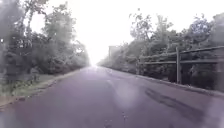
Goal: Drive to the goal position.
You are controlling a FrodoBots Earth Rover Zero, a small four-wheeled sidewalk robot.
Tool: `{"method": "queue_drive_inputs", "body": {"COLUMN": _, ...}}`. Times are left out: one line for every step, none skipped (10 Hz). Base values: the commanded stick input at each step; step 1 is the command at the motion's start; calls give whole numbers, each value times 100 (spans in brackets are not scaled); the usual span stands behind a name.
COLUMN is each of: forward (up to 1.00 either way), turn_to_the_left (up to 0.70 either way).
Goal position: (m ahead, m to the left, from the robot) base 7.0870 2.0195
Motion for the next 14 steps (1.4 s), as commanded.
{"method": "queue_drive_inputs", "body": {"forward": 100, "turn_to_the_left": 0}}
{"method": "queue_drive_inputs", "body": {"forward": 100, "turn_to_the_left": 0}}
{"method": "queue_drive_inputs", "body": {"forward": 100, "turn_to_the_left": 0}}
{"method": "queue_drive_inputs", "body": {"forward": 100, "turn_to_the_left": 0}}
{"method": "queue_drive_inputs", "body": {"forward": 100, "turn_to_the_left": 0}}
{"method": "queue_drive_inputs", "body": {"forward": 100, "turn_to_the_left": 0}}
{"method": "queue_drive_inputs", "body": {"forward": 100, "turn_to_the_left": 0}}
{"method": "queue_drive_inputs", "body": {"forward": 100, "turn_to_the_left": 0}}
{"method": "queue_drive_inputs", "body": {"forward": 100, "turn_to_the_left": 0}}
{"method": "queue_drive_inputs", "body": {"forward": 100, "turn_to_the_left": 0}}
{"method": "queue_drive_inputs", "body": {"forward": 100, "turn_to_the_left": 0}}
{"method": "queue_drive_inputs", "body": {"forward": 100, "turn_to_the_left": 0}}
{"method": "queue_drive_inputs", "body": {"forward": 100, "turn_to_the_left": 0}}
{"method": "queue_drive_inputs", "body": {"forward": 100, "turn_to_the_left": 0}}
